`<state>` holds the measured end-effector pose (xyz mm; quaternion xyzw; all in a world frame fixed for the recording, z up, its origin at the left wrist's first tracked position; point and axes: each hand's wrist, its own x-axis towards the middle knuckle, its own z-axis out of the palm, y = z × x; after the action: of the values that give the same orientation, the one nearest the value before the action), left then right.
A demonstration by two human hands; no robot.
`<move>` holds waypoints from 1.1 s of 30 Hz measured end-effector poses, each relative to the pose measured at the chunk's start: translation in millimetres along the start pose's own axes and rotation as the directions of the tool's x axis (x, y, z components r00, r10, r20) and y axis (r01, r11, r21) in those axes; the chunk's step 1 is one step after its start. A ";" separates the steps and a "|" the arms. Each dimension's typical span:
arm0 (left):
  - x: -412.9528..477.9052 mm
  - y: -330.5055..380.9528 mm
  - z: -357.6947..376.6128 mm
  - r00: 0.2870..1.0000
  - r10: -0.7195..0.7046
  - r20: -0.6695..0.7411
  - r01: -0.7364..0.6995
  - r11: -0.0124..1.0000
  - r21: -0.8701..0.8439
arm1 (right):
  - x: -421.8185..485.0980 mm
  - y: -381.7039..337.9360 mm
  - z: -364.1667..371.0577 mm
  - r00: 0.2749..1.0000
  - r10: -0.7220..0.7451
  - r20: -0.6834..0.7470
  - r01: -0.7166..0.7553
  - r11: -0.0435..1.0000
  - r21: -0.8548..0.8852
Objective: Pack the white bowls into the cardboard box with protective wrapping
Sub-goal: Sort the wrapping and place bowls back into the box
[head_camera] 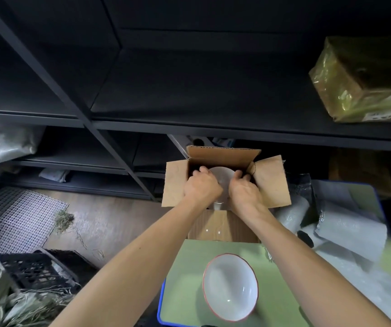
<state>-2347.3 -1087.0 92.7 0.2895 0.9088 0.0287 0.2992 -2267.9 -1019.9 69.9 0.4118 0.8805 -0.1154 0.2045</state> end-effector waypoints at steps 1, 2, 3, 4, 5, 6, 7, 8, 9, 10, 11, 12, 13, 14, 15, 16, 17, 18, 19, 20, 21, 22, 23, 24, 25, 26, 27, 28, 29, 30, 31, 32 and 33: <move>0.8 -0.6 0.6 1.000 0.009 -0.002 -0.009 1.000 0.016 | 0.6 0.1 0.5 1.000 0.000 0.007 0.000 1.000 -0.006; 1.0 -1.1 0.5 1.000 0.018 0.001 -0.018 0.999 0.028 | 1.4 0.0 0.6 1.000 0.002 0.021 -0.002 1.000 -0.008; 1.1 -1.4 0.0 1.000 0.025 0.006 -0.025 0.999 0.037 | 2.4 -0.2 0.2 0.999 0.007 0.041 -0.007 1.000 -0.006; 1.1 -2.0 -1.0 1.000 0.028 0.012 -0.029 0.999 0.045 | 3.6 -0.7 -0.9 0.998 0.016 0.061 -0.016 1.000 -0.001; 1.2 -2.7 -2.3 0.999 0.035 0.017 -0.035 0.998 0.054 | 4.7 -1.0 -1.6 0.997 0.025 0.076 -0.025 1.000 0.001; 1.4 -4.2 -4.0 0.999 0.046 0.022 -0.047 0.996 0.073 | 5.9 -1.2 -2.4 0.996 0.032 0.086 -0.033 0.999 0.003; 1.1 -6.1 -6.1 0.998 0.058 0.026 -0.061 0.993 0.099 | 6.9 -1.4 -2.8 0.995 0.038 0.092 -0.038 0.999 0.005; 0.8 -8.0 -8.0 0.997 0.073 0.032 -0.076 0.989 0.126 | 7.5 -1.6 -2.4 0.995 0.041 0.095 -0.042 0.999 0.004; 0.4 -9.9 -10.0 0.995 0.089 0.039 -0.094 0.984 0.149 | 7.9 -1.7 -1.6 0.995 0.044 0.093 -0.044 0.999 0.000; 0.4 -11.6 -11.1 0.994 0.098 0.049 -0.105 0.980 0.168 | 7.6 -1.8 -0.5 0.995 0.045 0.087 -0.045 0.999 -0.007; 0.8 -12.6 -12.0 0.992 0.107 0.060 -0.117 0.976 0.182 | 7.2 -2.0 0.4 0.996 0.046 0.080 -0.045 0.999 -0.011; 0.3 -12.7 -12.8 0.991 0.111 0.070 -0.123 0.974 0.189 | 6.2 -2.3 1.3 0.996 0.047 0.074 -0.046 0.999 -0.013; 0.3 -12.3 -11.8 0.991 0.114 0.077 -0.127 0.972 0.197 | 5.4 -2.4 1.6 0.997 0.048 0.067 -0.047 0.999 -0.014; 0.9 -11.6 -9.1 0.991 0.111 0.077 -0.125 0.972 0.199 | 4.9 -2.4 2.1 0.997 0.048 0.058 -0.047 0.999 -0.017; 1.8 -10.5 -5.2 0.992 0.108 0.069 -0.120 0.973 0.199 | 4.9 -2.5 2.3 0.998 0.046 0.048 -0.045 0.999 -0.020; 2.7 -10.0 0.0 0.993 0.099 0.061 -0.109 0.975 0.196 | 5.3 -2.7 2.6 0.998 0.043 0.038 -0.042 0.999 -0.022; 3.0 -9.4 4.4 0.995 0.086 0.048 -0.093 0.977 0.192 | 5.6 -3.0 2.7 0.999 0.043 0.032 -0.042 0.999 -0.024; 3.1 -8.7 8.3 0.996 0.078 0.034 -0.083 0.978 0.190 | 6.0 -3.4 3.0 0.998 0.045 0.031 -0.044 0.999 -0.023; 3.5 -8.5 11.3 0.997 0.081 0.020 -0.083 0.979 0.187 | 6.1 -3.7 3.6 0.998 0.047 0.036 -0.047 0.999 -0.017; 3.2 -8.3 12.7 0.996 0.083 0.011 -0.084 0.980 0.181 | 6.2 -3.8 4.4 0.998 0.047 0.038 -0.047 0.999 -0.013; 3.1 -7.9 12.8 0.997 0.075 0.006 -0.075 0.984 0.164 | 6.2 -3.9 5.3 0.998 0.045 0.033 -0.045 0.999 -0.014; 3.3 -7.5 12.4 0.998 0.060 0.008 -0.060 0.988 0.142 | 6.0 -3.9 5.7 0.999 0.045 0.025 -0.044 0.999 -0.019; 4.0 -7.0 12.2 0.999 0.046 0.011 -0.047 0.991 0.122 | 5.5 -3.8 5.5 0.999 0.046 0.019 -0.045 0.999 -0.022; 4.4 -6.4 11.7 0.999 0.032 0.012 -0.033 0.994 0.105 | 4.9 -3.9 5.4 0.999 0.047 0.014 -0.047 0.999 -0.023; 5.1 -6.0 11.3 1.000 0.019 0.013 -0.021 0.995 0.096 | 4.4 -3.9 5.1 0.999 0.047 0.007 -0.047 0.999 -0.022; 5.5 -6.0 11.0 1.000 0.013 0.015 -0.014 0.996 0.091 | 3.7 -3.7 5.0 0.999 0.046 0.002 -0.046 0.999 -0.023; 6.0 -6.3 11.1 1.000 0.016 0.014 -0.017 0.996 0.088 | 2.7 -3.7 5.0 0.999 0.046 0.001 -0.046 0.999 -0.022; 5.3 -6.5 10.1 1.000 0.021 0.013 -0.023 0.996 0.089 | 2.3 -3.8 4.9 0.999 0.045 0.001 -0.045 0.999 -0.018; 4.4 -6.6 9.1 1.000 0.025 0.019 -0.026 0.995 0.092 | 1.9 -4.0 4.2 0.999 0.044 0.002 -0.044 0.999 -0.013; 3.1 -6.5 8.1 0.999 0.027 0.028 -0.030 0.995 0.100 | 1.8 -4.2 3.3 0.999 0.044 0.000 -0.044 0.999 -0.008; 2.1 -6.2 7.6 0.999 0.030 0.039 -0.034 0.993 0.112 | 1.7 -4.4 2.1 0.999 0.045 0.000 -0.045 0.999 -0.001; 2.4 -6.2 7.4 0.998 0.037 0.048 -0.043 0.990 0.134 | 1.2 -4.8 0.3 0.999 0.047 0.007 -0.047 0.999 0.005; 3.1 -6.8 6.5 0.997 0.053 0.055 -0.062 0.985 0.164 | 0.2 -5.2 -1.7 0.998 0.053 0.022 -0.054 0.998 0.013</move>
<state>-2349.1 -1091.7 84.2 0.3401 0.8915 -0.0454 0.2960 -2272.4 -1022.4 71.5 0.4352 0.8661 -0.1203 0.2144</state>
